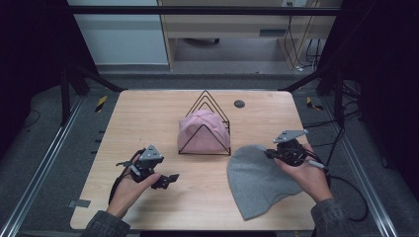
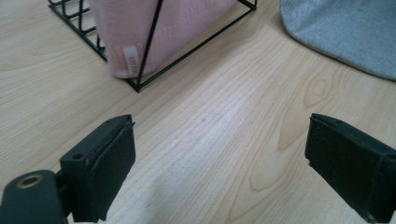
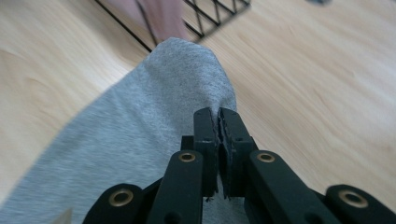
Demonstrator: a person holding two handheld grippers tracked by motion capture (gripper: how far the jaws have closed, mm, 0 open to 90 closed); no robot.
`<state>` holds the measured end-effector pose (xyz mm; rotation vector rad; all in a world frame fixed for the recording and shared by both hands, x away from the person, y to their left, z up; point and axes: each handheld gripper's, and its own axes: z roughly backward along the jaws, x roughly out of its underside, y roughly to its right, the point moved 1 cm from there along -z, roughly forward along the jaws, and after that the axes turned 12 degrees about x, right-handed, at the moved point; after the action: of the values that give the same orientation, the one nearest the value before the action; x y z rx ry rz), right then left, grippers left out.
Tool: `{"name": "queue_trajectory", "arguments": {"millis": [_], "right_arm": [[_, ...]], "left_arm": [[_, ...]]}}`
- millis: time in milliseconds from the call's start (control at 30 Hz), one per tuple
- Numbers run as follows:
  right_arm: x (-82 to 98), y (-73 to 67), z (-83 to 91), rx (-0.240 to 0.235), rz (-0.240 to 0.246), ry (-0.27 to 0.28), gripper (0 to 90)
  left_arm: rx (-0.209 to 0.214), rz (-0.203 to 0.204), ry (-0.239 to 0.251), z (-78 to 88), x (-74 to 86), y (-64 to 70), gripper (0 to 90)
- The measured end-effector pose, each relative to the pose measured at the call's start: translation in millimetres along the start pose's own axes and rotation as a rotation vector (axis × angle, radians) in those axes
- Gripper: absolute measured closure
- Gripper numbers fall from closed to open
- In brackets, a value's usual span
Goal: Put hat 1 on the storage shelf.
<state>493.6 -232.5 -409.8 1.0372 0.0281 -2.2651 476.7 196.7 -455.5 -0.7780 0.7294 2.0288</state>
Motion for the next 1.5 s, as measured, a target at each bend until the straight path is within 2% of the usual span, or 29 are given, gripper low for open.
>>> {"name": "queue_trajectory", "arguments": {"millis": [167, 333, 533, 700, 1067, 1433, 1500], "right_arm": [[-18.7, -19.5, 20.4, -0.024, 0.054, 0.06, 87.0], [-37.8, -38.3, 36.5, -0.049, 0.111, 0.12, 87.0], [-55.8, -53.4, 48.3, -0.076, 0.153, 0.156, 87.0], [-68.3, -59.4, 53.2, -0.094, 0.168, 0.179, 87.1], [-95.5, -67.1, 60.2, -0.146, 0.208, 0.204, 87.1], [-119.3, -73.9, 73.0, -0.195, 0.215, 0.265, 87.2], [-122.6, -75.0, 74.5, -0.199, 0.212, 0.276, 87.2]], "left_arm": [[0.057, -0.003, 0.001, -3.1, -1.1, 3.8, 8.8], [0.09, -0.029, -0.002, -5.4, -3.4, 10.7, 9.5], [0.124, -0.047, 0.002, -7.5, -6.0, 17.5, 9.5], [0.149, -0.053, 0.013, -6.2, -6.7, 19.9, 9.5], [0.169, -0.063, 0.028, -0.6, -10.1, 23.4, 9.4], [0.165, -0.095, 0.056, 16.4, -26.4, 31.3, 8.8], [0.182, -0.091, 0.07, 19.7, -29.0, 30.8, 8.7]]}}
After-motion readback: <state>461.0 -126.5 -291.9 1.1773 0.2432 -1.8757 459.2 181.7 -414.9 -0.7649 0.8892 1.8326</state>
